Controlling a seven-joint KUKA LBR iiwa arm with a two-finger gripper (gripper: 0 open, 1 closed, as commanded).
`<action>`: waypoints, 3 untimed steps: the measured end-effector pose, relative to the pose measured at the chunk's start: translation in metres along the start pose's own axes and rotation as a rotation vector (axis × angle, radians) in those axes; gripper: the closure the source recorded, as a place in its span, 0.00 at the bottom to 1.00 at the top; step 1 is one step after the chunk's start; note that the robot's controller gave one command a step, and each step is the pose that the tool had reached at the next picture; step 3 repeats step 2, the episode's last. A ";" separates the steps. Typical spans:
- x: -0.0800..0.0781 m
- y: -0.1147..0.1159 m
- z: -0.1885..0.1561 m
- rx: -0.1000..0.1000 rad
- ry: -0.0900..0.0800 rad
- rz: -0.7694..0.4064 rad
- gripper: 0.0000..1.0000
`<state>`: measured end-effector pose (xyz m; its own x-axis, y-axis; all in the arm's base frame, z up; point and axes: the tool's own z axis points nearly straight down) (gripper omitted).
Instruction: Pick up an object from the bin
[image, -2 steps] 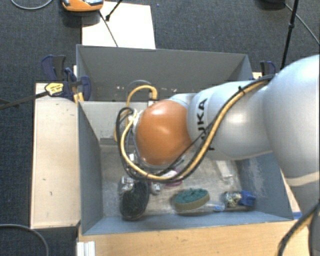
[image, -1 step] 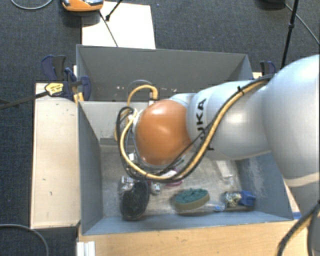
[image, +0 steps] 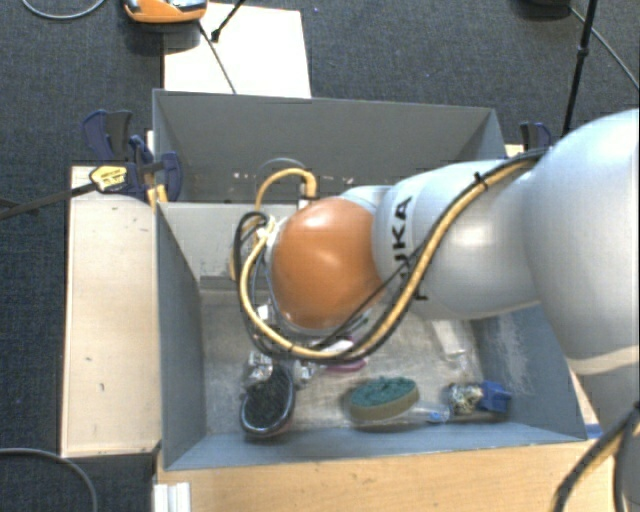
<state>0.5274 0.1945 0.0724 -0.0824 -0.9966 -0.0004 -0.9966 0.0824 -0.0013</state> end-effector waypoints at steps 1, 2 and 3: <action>-0.001 -0.001 -0.009 0.002 -0.004 0.012 1.00; -0.002 -0.003 -0.099 0.007 -0.005 0.020 1.00; -0.002 -0.003 -0.099 0.007 -0.005 0.020 1.00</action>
Offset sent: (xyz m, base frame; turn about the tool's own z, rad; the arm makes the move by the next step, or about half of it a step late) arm -0.0001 0.0000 0.0083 0.0000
